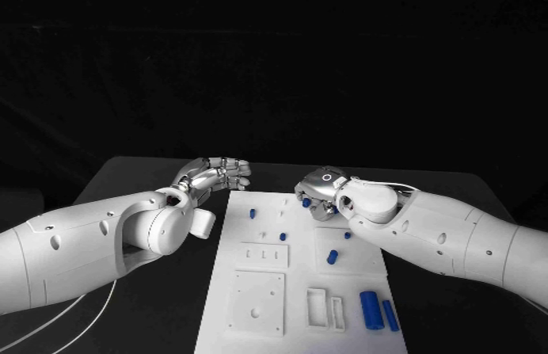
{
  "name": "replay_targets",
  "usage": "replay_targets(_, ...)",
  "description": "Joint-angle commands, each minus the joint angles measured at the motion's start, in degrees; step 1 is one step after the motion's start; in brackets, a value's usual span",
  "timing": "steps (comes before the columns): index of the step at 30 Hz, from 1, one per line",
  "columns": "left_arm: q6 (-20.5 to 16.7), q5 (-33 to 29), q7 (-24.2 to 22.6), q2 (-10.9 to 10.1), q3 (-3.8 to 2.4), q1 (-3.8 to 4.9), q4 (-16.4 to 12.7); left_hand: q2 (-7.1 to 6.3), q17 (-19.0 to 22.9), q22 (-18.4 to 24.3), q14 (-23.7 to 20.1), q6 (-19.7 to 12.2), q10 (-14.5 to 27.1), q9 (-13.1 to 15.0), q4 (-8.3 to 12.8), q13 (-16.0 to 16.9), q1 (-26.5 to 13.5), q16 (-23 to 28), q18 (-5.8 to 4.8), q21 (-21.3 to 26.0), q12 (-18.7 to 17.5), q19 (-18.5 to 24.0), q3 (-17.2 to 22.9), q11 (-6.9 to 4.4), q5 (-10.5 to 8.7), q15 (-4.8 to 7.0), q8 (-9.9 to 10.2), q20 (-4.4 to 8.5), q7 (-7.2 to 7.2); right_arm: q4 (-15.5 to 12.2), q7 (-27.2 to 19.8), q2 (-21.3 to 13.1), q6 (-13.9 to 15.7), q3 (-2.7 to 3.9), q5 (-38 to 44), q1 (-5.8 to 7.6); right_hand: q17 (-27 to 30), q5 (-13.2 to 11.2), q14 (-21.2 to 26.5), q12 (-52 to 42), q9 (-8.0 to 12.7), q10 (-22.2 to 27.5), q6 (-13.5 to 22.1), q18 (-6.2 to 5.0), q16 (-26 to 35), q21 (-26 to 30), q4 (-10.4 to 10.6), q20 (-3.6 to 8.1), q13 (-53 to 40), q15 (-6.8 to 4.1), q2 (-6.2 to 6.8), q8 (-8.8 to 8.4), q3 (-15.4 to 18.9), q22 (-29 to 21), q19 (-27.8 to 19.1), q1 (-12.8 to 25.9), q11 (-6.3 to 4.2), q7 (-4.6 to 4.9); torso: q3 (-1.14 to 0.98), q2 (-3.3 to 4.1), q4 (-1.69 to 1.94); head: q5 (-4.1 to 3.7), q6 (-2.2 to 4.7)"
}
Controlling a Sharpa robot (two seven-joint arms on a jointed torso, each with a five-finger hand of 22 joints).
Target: Assemble the parts on the task board
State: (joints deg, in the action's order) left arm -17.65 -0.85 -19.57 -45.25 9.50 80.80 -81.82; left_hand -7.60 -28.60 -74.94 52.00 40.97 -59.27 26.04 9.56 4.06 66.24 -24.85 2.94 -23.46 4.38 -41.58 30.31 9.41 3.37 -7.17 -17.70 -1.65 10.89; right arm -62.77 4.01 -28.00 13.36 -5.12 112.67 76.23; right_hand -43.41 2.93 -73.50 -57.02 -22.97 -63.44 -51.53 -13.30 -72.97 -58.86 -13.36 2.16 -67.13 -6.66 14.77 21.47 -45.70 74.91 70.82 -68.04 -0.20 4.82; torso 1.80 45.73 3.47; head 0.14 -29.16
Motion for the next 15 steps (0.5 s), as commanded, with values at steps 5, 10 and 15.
replay_targets(5, 0.9, 0.2, -0.3, 0.1, -0.06, 0.09, -0.1, 0.15, -0.1, -1.1, 0.2, 0.5, -0.4, -0.1, 0.4, -0.1, -0.6, 0.2, 0.93, -0.2, -0.3, 0.2, 0.0, -0.03, 0.23, -0.29, 0.4, -0.04, 0.59, 0.2, -0.4, 0.1, -1.2, -0.12, 0.9, -0.02, -0.5, -0.1, 0.2, -0.8, -0.3, 3.3, -2.9, -1.7, -0.3, -0.5, 1.8, 0.14, 0.4, 0.41, -1.28, 0.92, -0.1, 1.1, -0.5, 1.0, 0.02, 1.3, 0.0, -0.02, -0.06, 0.13, -0.09)
replay_targets(10, 0.9, 0.2, -0.3, 0.1, -0.06, 0.09, -0.1, 0.15, -0.1, -1.1, 0.2, 0.5, -0.4, -0.1, 0.4, -0.1, -0.6, 0.2, 0.94, -0.2, -0.3, 0.2, 0.0, -0.02, 0.23, -0.29, 0.4, -0.04, 0.6, 0.4, -0.4, 0.1, -1.2, -0.13, 0.9, -0.02, -0.8, -0.1, 0.2, -1.2, -0.5, 3.5, -4.3, -1.7, -0.3, -0.8, 2.8, 0.14, 0.6, 0.6, -1.65, 1.42, -0.5, 1.1, -0.7, 1.6, 0.2, 1.47, 0.01, -0.01, -0.1, 0.16, -0.11)
replay_targets(15, 0.9, 0.2, -0.2, 0.1, -0.06, 0.09, -0.1, 0.16, -0.1, -1.1, 0.2, 0.5, -0.4, -0.1, 0.5, -0.1, -0.6, 0.2, 0.94, -0.2, -0.3, 0.2, 0.0, -0.02, 0.23, -0.29, 0.4, -0.04, 0.6, 0.5, -0.2, -0.1, -0.9, -0.13, 1.0, -0.02, -1.0, -0.1, 0.2, -1.5, -0.7, 3.6, -5.2, -1.7, -0.3, -1.1, 3.5, 0.17, 0.9, 0.43, -1.6, 1.71, -0.5, 1.1, -0.7, 1.9, 0.0, 1.23, -0.01, -0.02, -0.07, 0.16, -0.11)
